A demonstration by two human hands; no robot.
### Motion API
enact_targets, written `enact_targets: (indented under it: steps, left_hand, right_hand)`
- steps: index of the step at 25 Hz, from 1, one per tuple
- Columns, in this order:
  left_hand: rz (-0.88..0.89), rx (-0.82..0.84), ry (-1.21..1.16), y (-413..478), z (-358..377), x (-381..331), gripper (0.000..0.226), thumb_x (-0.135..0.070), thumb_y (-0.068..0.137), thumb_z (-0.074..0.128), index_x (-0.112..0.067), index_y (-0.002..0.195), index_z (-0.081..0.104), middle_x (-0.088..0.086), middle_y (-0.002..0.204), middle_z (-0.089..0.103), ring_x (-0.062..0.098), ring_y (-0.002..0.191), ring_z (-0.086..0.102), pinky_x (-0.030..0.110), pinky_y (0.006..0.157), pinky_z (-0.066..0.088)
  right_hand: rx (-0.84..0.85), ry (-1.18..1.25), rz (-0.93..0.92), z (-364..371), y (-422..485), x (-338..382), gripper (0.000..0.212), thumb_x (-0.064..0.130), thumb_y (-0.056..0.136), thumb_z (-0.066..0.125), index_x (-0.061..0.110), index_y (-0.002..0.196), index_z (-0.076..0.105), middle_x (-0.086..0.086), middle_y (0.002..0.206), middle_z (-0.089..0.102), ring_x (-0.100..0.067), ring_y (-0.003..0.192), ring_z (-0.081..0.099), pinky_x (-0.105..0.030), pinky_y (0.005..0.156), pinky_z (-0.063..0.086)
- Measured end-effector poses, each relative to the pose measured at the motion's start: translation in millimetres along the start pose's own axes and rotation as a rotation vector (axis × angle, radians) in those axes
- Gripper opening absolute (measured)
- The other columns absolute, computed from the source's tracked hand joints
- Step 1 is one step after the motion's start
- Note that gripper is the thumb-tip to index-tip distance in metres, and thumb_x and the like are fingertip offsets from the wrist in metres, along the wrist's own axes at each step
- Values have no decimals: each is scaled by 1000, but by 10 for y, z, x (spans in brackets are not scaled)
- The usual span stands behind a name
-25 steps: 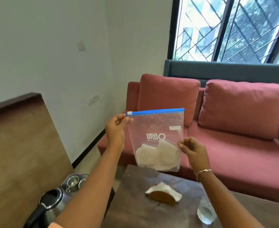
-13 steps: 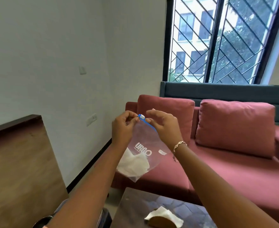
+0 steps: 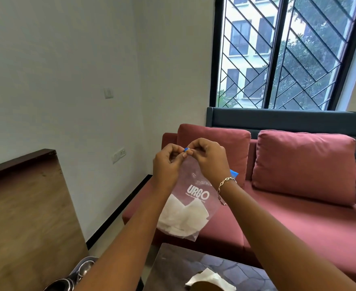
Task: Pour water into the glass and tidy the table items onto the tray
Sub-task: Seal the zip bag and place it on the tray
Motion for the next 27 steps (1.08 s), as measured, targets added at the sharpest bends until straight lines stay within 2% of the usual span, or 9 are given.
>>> enact_targets:
  steps: [4,9,12,15,17,21,24,27]
  left_hand:
    - [37,-26,14,0,13,-61,11,-7,83,65,-13,75,60,-12,66,58,-5,62,57,7,59,46]
    - [89,-35,29,-15,60,-161,10,-5,84,64,-10,76,60,-14,67,57,-11,65,57,1,59,45]
    - [64,-97,-4,-13,18,-143,18,-1,82,64,-13,71,58,-13,65,56,-9,60,56,3,59,44]
    - [-18,-187,-80,28,-124,-59,32,0,81,65,-25,64,54,-10,65,56,-2,59,54,16,65,49]
    - [-54,-227,-118,56,-227,-22,34,0,81,65,-27,64,54,-7,66,57,6,63,53,22,68,50]
    - [-70,-269,-147,87,-407,6,30,0,82,64,-24,66,56,-5,68,58,10,66,54,16,66,49]
    - [-82,-243,-157,72,-408,23,28,0,81,64,-23,67,57,-4,68,58,11,67,55,18,69,50]
    - [-70,-148,-179,69,-387,26,25,0,82,64,-20,69,58,0,69,59,15,71,56,24,73,50]
  right_hand:
    - [29,-59,-43,-15,-8,6,5,6,83,60,7,82,65,-6,85,70,-20,76,62,-34,72,51]
    - [12,-87,-93,-80,-49,-49,5,5,85,58,9,82,61,-8,85,68,-24,77,61,-40,72,51]
    - [-17,-109,-82,-140,-115,-175,7,3,84,57,8,80,60,-9,79,67,-26,73,59,-44,77,51]
    - [-23,-149,-21,-250,-189,-372,8,2,84,57,6,78,59,-8,75,68,-27,67,59,-47,93,47]
    - [-30,-183,11,-355,-227,-490,8,1,83,58,6,76,59,-8,74,67,-29,67,59,-48,96,45]
    - [-43,-237,30,-541,-288,-646,10,-4,82,56,5,76,58,0,69,59,-29,66,57,-45,97,42]
    - [-45,-229,24,-580,-291,-728,11,-4,83,55,5,77,58,1,72,60,-27,68,57,-36,89,44]
    - [-27,-181,35,-579,-301,-774,7,-1,85,56,4,79,57,1,77,60,-21,70,55,-10,65,39]
Point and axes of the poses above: each hand's wrist, its own y-axis towards the middle knuckle, its own z-axis out of the palm, x = y × z, the point moved 7 cm from there along y, towards the middle knuckle
